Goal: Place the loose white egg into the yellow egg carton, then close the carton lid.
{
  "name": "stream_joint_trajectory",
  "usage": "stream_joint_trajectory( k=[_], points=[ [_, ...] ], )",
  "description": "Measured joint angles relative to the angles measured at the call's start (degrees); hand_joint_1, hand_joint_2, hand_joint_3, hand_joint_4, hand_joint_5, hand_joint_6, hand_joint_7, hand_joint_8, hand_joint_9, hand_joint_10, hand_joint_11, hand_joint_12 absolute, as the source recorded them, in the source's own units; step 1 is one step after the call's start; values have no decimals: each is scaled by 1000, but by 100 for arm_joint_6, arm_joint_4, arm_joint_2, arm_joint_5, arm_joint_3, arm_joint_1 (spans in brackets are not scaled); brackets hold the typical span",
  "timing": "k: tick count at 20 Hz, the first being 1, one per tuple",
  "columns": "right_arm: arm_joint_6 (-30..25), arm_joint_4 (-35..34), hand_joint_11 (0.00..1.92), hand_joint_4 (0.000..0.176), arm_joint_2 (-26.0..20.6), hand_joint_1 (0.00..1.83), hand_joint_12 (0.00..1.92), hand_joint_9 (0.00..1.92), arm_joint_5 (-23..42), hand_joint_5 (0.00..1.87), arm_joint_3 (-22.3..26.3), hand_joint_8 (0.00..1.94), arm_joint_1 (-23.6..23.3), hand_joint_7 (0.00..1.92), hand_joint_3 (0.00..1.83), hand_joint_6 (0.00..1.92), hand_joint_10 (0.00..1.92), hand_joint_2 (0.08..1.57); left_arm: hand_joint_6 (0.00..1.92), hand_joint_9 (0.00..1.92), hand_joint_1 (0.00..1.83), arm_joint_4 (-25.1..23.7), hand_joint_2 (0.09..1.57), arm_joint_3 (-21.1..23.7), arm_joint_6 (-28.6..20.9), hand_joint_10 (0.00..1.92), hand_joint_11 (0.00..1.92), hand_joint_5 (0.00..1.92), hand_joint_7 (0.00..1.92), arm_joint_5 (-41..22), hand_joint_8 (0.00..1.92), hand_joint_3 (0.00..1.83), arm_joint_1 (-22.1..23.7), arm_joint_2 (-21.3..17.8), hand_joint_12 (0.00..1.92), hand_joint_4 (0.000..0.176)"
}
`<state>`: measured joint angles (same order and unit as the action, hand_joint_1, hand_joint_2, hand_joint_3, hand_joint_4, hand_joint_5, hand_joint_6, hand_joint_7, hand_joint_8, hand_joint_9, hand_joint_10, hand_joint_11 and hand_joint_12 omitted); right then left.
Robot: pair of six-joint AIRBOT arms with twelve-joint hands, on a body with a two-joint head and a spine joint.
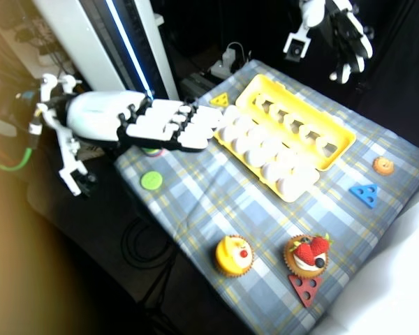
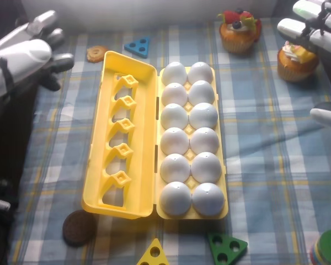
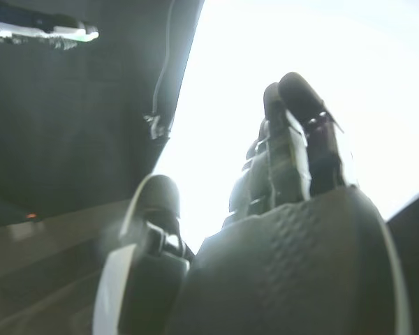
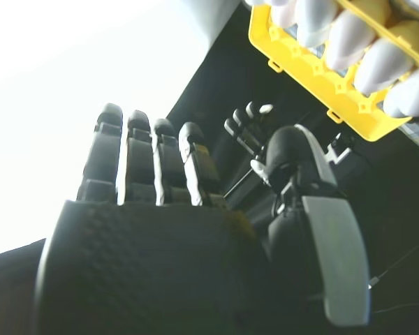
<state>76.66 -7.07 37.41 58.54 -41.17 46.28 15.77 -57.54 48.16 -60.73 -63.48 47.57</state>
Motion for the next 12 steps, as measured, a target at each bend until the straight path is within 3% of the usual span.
stream_joint_trajectory(
  k=[2,4,7,8,10,11,12],
  points=[
    [4,-33,0,22,0,294,0,0,-9,0,0,0,0,0,7,0,0,1344,2,414,0,61,1326,-149,-210,89,219,34,130,271,1,0,-37,175,1343,0],
    [9,2,0,21,0,284,0,0,-7,0,22,0,0,0,6,0,0,1345,0,424,0,-7,1330,-173,-260,67,205,2,111,417,0,0,-37,247,1290,0],
    [9,0,0,42,-4,226,0,0,-20,0,22,0,39,0,8,0,0,1351,0,343,0,-243,1302,-269,-450,17,147,0,50,647,0,0,-37,431,1369,0],
    [9,0,0,60,-7,199,0,0,-2,0,22,0,39,0,7,0,0,1352,0,459,0,-243,1301,-315,-522,56,311,0,64,798,0,0,-37,494,1354,0],
    [9,4,0,59,-4,226,0,0,-9,0,24,0,39,0,7,0,0,1356,0,464,0,-229,1292,-317,-538,51,344,0,51,859,0,0,-37,507,1331,0],
    [9,7,0,67,-4,240,0,0,-9,0,24,0,39,0,2,0,0,1348,0,498,0,-256,1290,-323,-560,58,412,0,44,892,0,0,-37,522,1318,0],
    [9,4,0,70,-4,240,0,0,-7,0,22,0,39,0,0,0,0,1340,0,437,0,-278,1302,-352,-573,29,317,0,8,905,0,1,-37,564,1418,0]
  ],
)
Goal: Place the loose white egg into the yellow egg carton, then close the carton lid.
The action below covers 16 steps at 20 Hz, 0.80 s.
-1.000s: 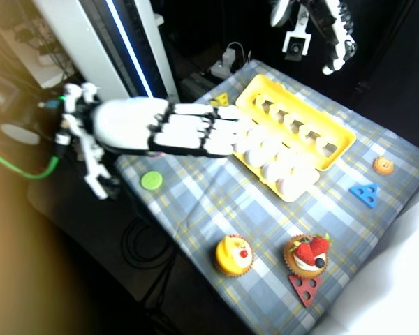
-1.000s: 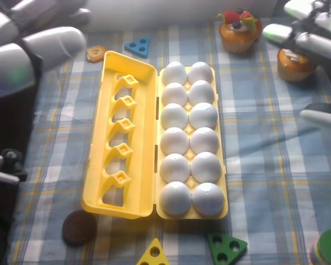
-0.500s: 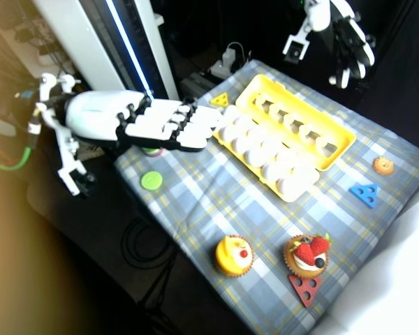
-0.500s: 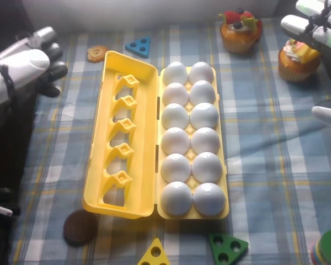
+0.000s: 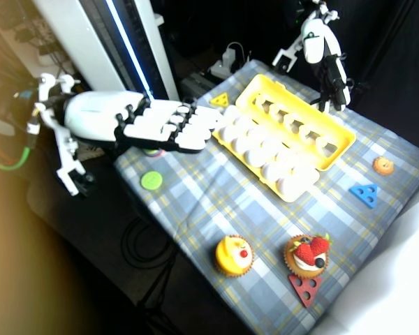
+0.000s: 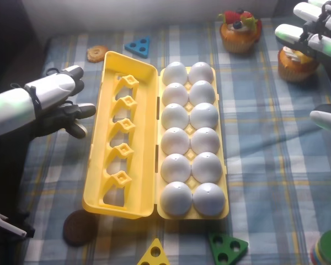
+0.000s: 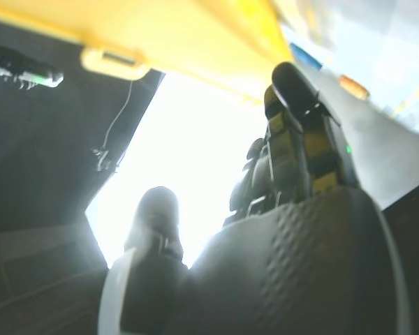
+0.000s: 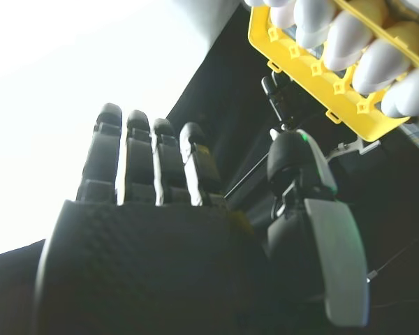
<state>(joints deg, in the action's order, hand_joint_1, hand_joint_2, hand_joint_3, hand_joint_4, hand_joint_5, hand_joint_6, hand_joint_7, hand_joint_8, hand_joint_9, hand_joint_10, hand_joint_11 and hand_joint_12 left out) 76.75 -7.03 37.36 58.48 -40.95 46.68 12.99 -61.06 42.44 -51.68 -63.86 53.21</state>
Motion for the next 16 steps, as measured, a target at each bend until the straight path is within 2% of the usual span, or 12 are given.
stream_joint_trajectory(
  k=[1,3,5,6,7,8,10,11,13,14,16],
  points=[
    [0,2,0,74,0,224,0,0,0,0,2,0,0,0,0,0,0,1340,0,420,0,-39,1312,-37,-83,21,286,0,13,26,4,4,0,26,1437,0],
    [0,-2,0,76,0,260,0,0,-2,0,0,0,0,0,1,0,0,1346,0,261,0,-232,1297,-114,-380,5,5,0,0,70,0,0,0,87,1533,0],
    [0,0,0,78,0,281,0,0,2,0,0,0,2,0,0,0,0,1343,0,248,0,-428,1273,-111,-573,1,0,0,0,55,0,0,0,96,1514,0],
    [0,-11,0,71,0,286,0,0,-4,0,0,0,2,0,0,0,0,1344,0,489,0,-511,1279,-101,-699,101,340,0,22,-42,5,0,0,96,1362,0],
    [0,-24,0,66,0,277,0,0,-2,0,0,0,2,0,2,0,0,1350,0,535,0,-551,1279,-61,-748,118,384,0,18,-160,2,0,0,76,1321,0],
    [0,-26,0,58,-2,270,0,0,0,0,0,0,2,0,2,0,0,1350,0,520,0,-603,1282,39,-778,109,347,0,10,-328,0,0,0,-13,1327,0],
    [0,-28,0,62,0,267,0,0,-2,0,0,0,2,0,1,0,0,1348,0,477,0,-820,1268,157,-778,90,368,0,1,-629,0,0,7,-146,1341,0],
    [0,-31,0,71,0,292,0,0,-2,0,0,0,2,0,1,0,0,1348,0,474,0,-944,1264,227,-778,84,452,0,0,-802,0,0,42,-201,1271,0],
    [0,-42,0,67,0,300,0,0,-2,0,0,0,2,0,1,0,0,1350,0,512,0,-1154,1254,256,-780,94,504,0,13,-1010,3,0,129,-223,1209,0],
    [0,-48,0,72,0,313,0,0,2,0,0,0,13,0,2,0,0,1352,0,558,0,-1274,1250,291,-778,84,525,0,26,-1025,2,0,247,-245,1099,0],
    [0,-68,0,72,0,317,0,0,-11,0,0,0,42,0,1,0,0,1352,0,560,0,-1578,1247,284,-785,80,521,0,25,-1032,1,0,538,-249,1087,0]
  ],
)
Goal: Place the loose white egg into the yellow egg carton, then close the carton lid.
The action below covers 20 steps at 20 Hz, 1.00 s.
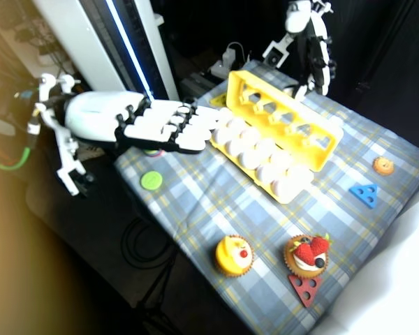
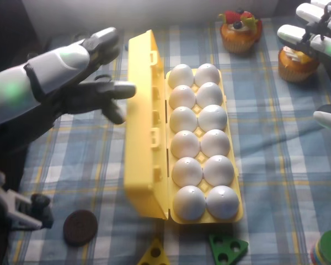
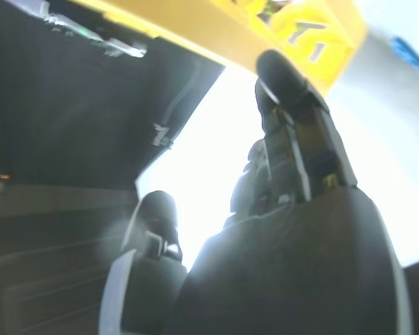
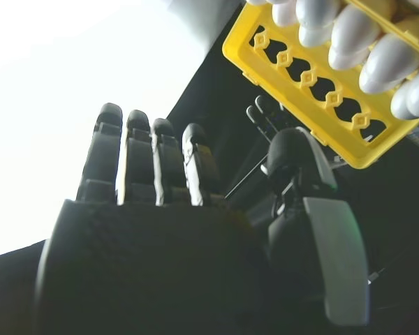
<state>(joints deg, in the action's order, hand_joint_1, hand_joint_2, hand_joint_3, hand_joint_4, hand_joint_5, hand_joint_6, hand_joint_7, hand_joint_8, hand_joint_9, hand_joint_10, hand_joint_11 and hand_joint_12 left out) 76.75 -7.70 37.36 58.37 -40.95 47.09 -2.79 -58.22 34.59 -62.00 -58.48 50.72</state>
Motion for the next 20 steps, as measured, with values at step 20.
stream_joint_trajectory(
  k=[20],
  points=[
    [0,-61,0,75,-2,358,0,0,11,0,0,0,83,0,0,0,0,1358,0,210,0,-4437,1370,-1139,-2479,68,1,0,9,2583,0,1,2542,1082,1639,0]
  ],
)
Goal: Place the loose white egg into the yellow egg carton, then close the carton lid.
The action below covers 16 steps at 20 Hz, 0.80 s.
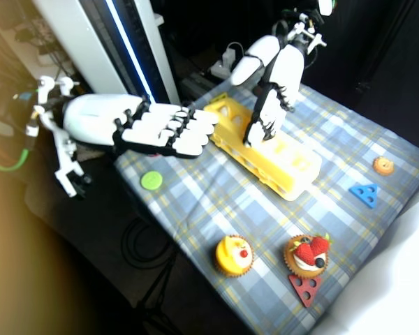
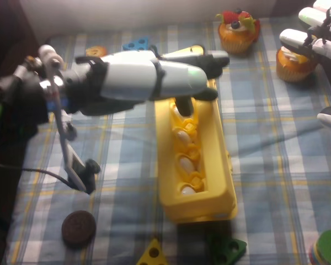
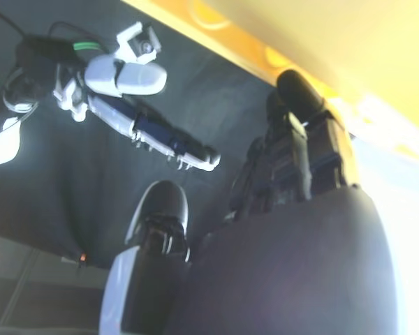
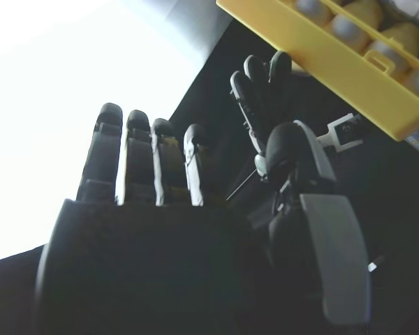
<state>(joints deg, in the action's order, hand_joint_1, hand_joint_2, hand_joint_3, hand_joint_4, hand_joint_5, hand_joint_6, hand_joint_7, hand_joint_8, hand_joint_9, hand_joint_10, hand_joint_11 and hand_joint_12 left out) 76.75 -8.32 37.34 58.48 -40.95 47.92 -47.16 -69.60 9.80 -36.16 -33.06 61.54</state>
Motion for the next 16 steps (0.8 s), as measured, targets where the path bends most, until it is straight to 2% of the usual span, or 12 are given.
stream_joint_trajectory(
  k=[1,3,6,7,9,10,11,12,13,14,15,16],
  points=[
    [2,4,0,76,0,356,0,0,39,0,2,0,2,0,0,0,0,1359,0,205,0,20,1370,81,114,67,0,0,8,-81,0,1,85,-127,1638,0],
    [0,17,0,105,-44,359,0,0,107,0,26,0,24,0,2,0,0,1364,0,188,0,68,1380,339,391,66,0,0,21,-297,6,4,168,-404,1529,0],
    [4,-11,0,88,-146,448,0,0,216,0,79,0,105,0,0,0,0,1358,5,169,0,365,1370,734,1128,53,0,23,90,-455,14,0,162,-852,1258,0],
    [2,-48,0,82,-155,454,0,0,273,0,85,0,149,0,0,0,0,1359,6,175,0,645,1380,859,1438,54,0,30,86,-544,7,2,136,-1038,1294,0],
    [2,-149,0,97,-190,513,0,0,420,0,118,0,243,0,0,0,0,1344,8,84,39,1344,1394,1054,2157,10,0,24,62,-730,3,0,42,-1432,940,0],
    [2,-186,0,101,-208,517,0,0,544,0,149,0,306,0,0,0,0,1335,6,253,134,1954,1348,1158,2702,109,0,55,259,-868,60,1,-125,-1622,1042,8],
    [2,-227,0,110,-219,559,0,0,627,0,168,0,350,0,0,0,0,1314,3,259,80,2514,1331,1241,3189,106,0,43,251,-990,39,0,-337,-1757,975,23],
    [2,-225,0,106,-243,550,0,0,688,0,170,0,385,0,0,0,0,1293,0,51,103,3093,1297,1338,3663,20,0,8,49,-1178,7,0,-610,-1880,194,0],
    [2,-297,0,112,-275,564,0,0,774,0,201,0,411,0,0,0,0,1246,0,9,324,3480,1253,1410,3965,3,0,1,9,-1351,1,0,-831,-1941,38,0],
    [2,-382,0,110,-286,593,0,0,892,0,205,0,422,0,0,0,0,1199,0,1,330,3919,1205,1484,4229,0,0,0,1,-1650,0,0,-1075,-1976,7,0],
    [0,-525,0,77,-289,543,0,0,1084,0,219,0,487,0,0,0,0,1200,0,0,463,4308,1134,1528,4354,0,0,0,0,-2061,0,0,-1366,-2024,0,84],
    [0,-619,0,72,-297,532,0,0,1204,0,232,0,573,0,0,0,0,1202,0,0,477,4586,1137,1541,4476,0,0,0,0,-2396,0,0,-1572,-2041,0,103]
  ],
)
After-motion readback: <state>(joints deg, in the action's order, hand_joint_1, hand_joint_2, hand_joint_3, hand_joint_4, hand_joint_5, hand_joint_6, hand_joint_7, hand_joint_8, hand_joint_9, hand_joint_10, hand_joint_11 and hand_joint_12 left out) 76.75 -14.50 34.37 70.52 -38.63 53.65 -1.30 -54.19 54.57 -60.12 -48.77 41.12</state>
